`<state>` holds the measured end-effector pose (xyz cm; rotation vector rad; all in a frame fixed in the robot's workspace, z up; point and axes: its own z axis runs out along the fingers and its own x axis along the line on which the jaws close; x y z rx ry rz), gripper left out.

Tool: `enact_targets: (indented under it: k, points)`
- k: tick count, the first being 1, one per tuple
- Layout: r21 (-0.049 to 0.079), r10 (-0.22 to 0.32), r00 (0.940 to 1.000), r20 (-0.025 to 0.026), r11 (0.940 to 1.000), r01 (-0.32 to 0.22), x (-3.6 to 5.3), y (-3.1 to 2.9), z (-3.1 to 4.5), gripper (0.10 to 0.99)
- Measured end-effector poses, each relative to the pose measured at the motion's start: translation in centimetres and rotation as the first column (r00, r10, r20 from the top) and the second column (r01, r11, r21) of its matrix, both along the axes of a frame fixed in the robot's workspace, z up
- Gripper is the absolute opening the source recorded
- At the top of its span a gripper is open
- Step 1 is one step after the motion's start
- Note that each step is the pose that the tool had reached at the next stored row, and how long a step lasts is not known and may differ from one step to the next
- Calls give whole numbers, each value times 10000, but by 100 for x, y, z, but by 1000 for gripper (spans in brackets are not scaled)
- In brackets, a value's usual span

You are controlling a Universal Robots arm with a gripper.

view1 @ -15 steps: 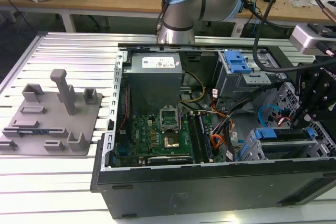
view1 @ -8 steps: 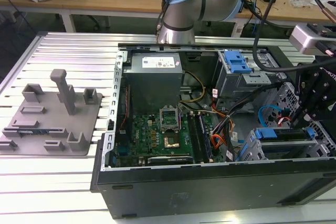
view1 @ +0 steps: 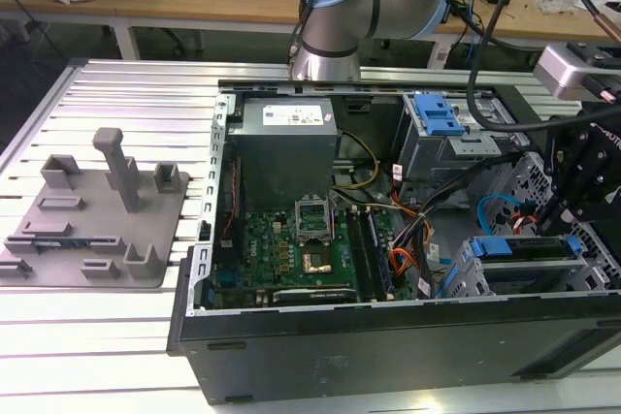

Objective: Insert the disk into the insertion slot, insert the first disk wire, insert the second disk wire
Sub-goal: 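Insert the first disk wire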

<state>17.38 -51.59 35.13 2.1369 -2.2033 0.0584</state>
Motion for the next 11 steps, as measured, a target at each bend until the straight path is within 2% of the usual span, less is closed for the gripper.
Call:
enact_targets:
  k: [8, 11]
  points:
    - [1, 12, 10000, -1, 10000, -12, 8, -23, -12, 165]
    - [-1, 178, 9998, -1, 9998, -178, 8, -26, -17, 165]
